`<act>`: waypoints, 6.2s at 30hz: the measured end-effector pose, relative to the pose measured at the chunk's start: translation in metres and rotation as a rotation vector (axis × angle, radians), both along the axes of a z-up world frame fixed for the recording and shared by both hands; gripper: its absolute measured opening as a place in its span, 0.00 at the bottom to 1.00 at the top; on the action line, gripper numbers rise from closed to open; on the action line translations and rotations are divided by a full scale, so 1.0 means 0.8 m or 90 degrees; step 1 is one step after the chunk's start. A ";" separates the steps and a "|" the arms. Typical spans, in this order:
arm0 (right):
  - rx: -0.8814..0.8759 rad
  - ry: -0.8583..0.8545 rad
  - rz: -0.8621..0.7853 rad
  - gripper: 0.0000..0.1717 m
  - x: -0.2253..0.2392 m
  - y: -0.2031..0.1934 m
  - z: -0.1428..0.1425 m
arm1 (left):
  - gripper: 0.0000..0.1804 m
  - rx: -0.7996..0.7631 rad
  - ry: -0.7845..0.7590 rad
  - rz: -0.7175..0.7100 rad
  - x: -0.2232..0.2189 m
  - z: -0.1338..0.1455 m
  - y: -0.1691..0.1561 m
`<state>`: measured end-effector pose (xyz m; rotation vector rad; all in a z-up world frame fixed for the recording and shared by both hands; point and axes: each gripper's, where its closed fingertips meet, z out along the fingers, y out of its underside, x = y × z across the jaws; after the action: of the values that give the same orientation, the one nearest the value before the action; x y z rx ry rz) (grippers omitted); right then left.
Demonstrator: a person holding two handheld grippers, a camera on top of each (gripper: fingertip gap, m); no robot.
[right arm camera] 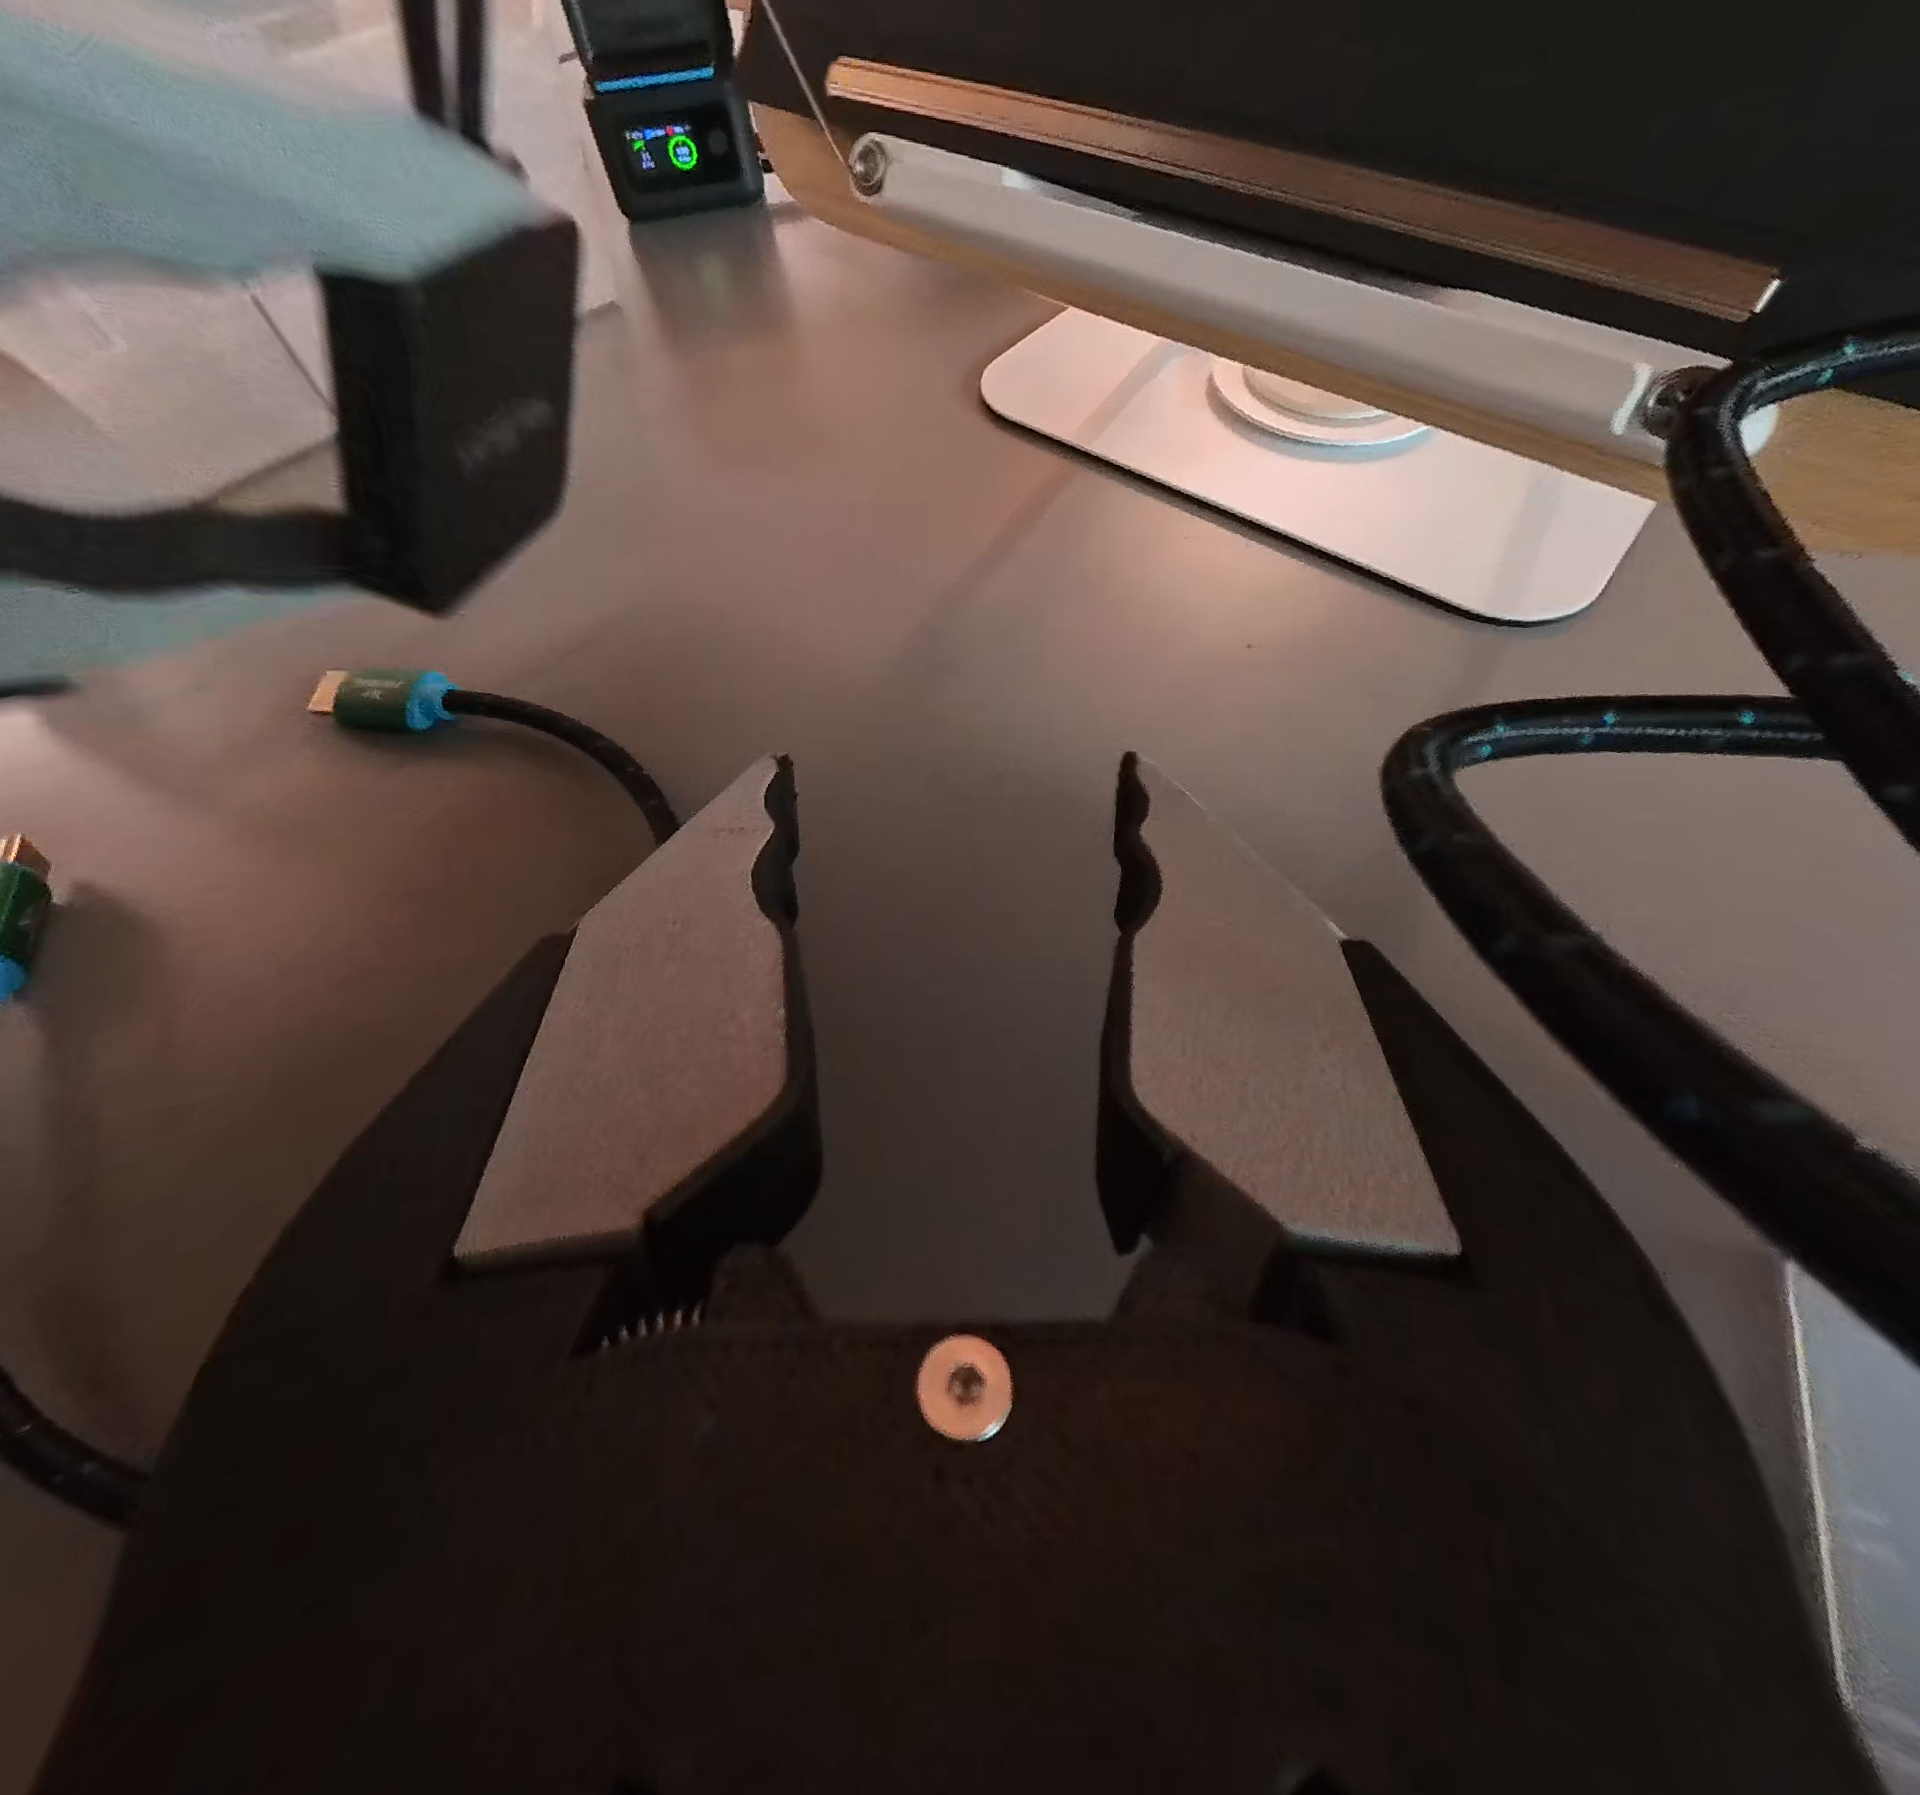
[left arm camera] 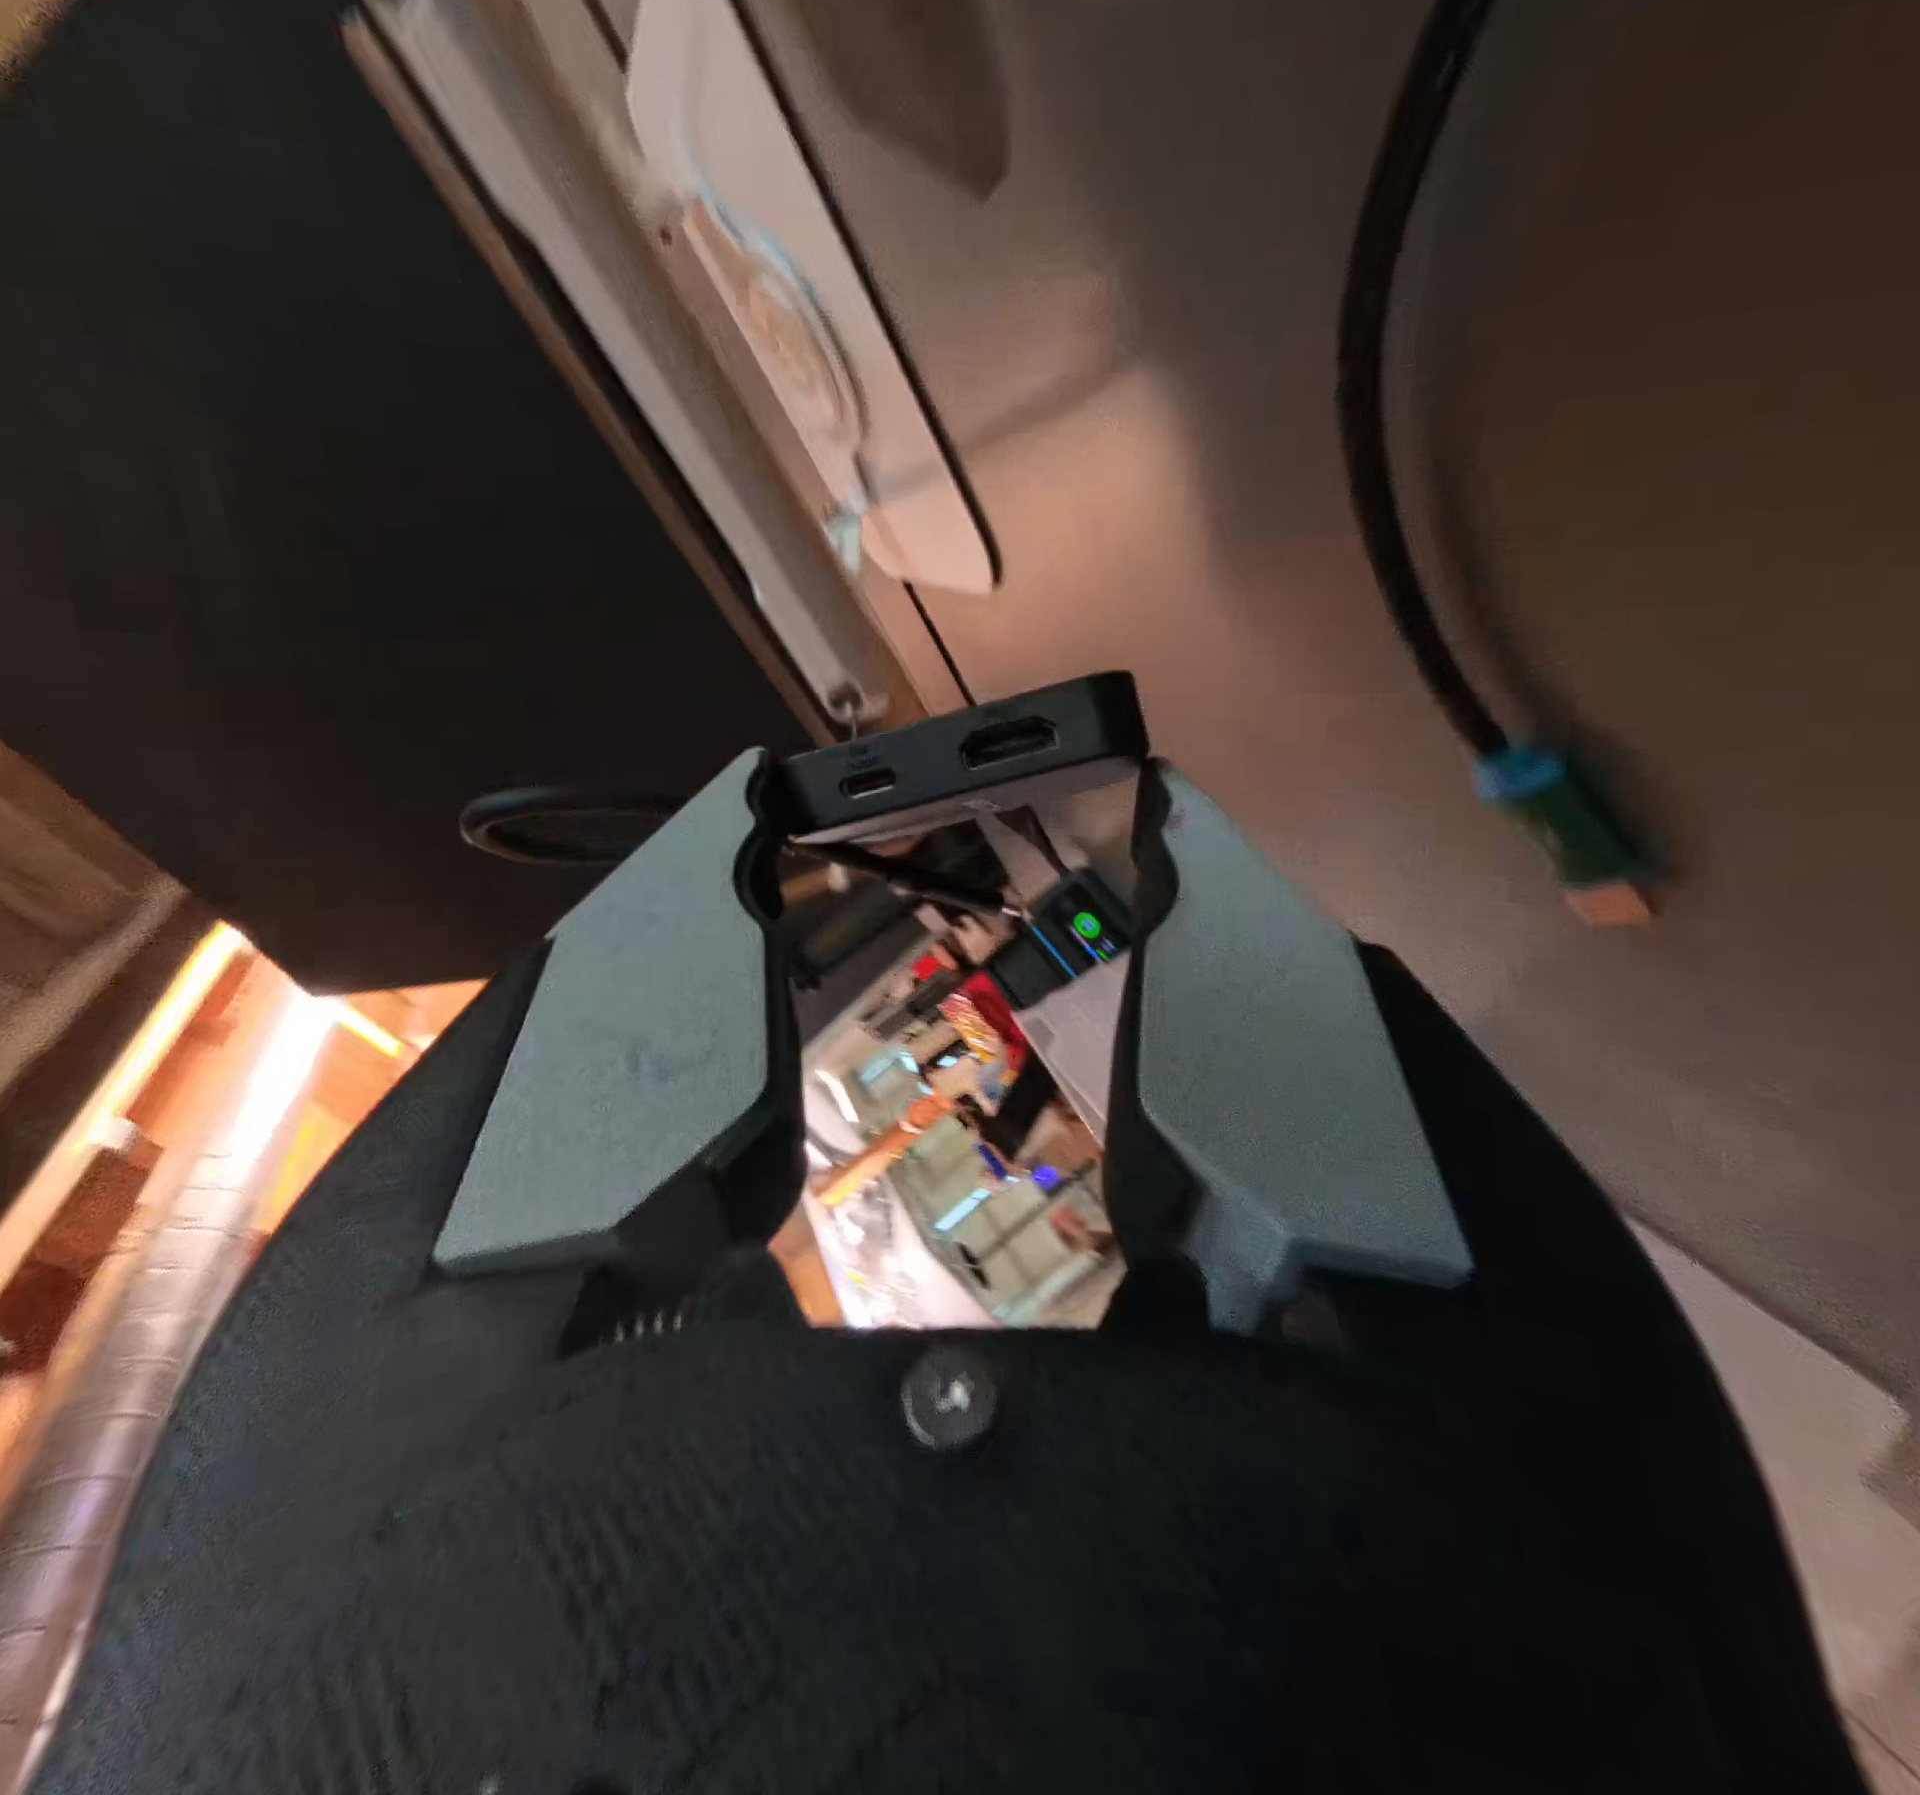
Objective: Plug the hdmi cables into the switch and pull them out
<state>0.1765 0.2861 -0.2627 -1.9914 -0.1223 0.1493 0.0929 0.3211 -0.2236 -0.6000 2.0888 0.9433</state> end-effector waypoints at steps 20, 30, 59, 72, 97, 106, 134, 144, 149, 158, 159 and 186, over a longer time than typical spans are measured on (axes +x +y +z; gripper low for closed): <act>-0.008 0.002 0.001 0.36 0.003 0.003 -0.004 | 0.21 -0.515 -0.589 0.022 0.017 -0.031 -0.011; 0.001 0.004 0.038 0.31 -0.013 0.001 -0.002 | 0.09 -0.552 -0.631 0.072 0.005 -0.047 0.013; 0.115 -0.364 0.117 0.06 -0.058 -0.018 0.025 | 0.00 -0.666 -0.643 -0.088 0.024 -0.024 -0.046; -0.006 -0.504 0.009 0.06 -0.004 -0.016 -0.001 | 0.00 -0.610 -0.761 0.115 -0.015 -0.028 0.044; 0.043 -0.081 0.081 0.29 -0.034 -0.012 0.010 | 0.00 -0.643 -0.757 0.142 -0.018 -0.033 0.049; 0.031 -0.093 0.066 0.30 -0.031 -0.010 0.005 | 0.00 -0.644 -0.755 0.139 -0.018 -0.033 0.048; 0.020 -0.105 0.137 0.26 -0.064 -0.014 -0.003 | 0.00 -0.643 -0.747 0.123 -0.014 -0.032 0.042; 0.011 -0.077 0.111 0.25 -0.053 -0.012 -0.003 | 0.00 -0.642 -0.747 0.122 -0.014 -0.032 0.041; 0.008 -0.087 0.120 0.25 -0.057 -0.012 -0.005 | 0.00 -0.641 -0.749 0.122 -0.014 -0.032 0.042; 0.007 -0.094 0.110 0.27 -0.054 -0.011 -0.006 | 0.00 -0.625 -0.737 0.115 -0.013 -0.033 0.041; 0.008 -0.094 0.106 0.28 -0.052 -0.011 -0.005 | 0.00 -0.627 -0.738 0.115 -0.014 -0.033 0.041; -0.088 -0.004 0.094 0.27 -0.009 -0.025 -0.015 | 0.00 -0.640 -0.735 0.107 -0.011 -0.033 0.036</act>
<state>0.1696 0.2659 -0.2747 -2.1208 -0.2689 0.2523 0.0840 0.3496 -0.2497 -1.3997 1.2707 -0.4707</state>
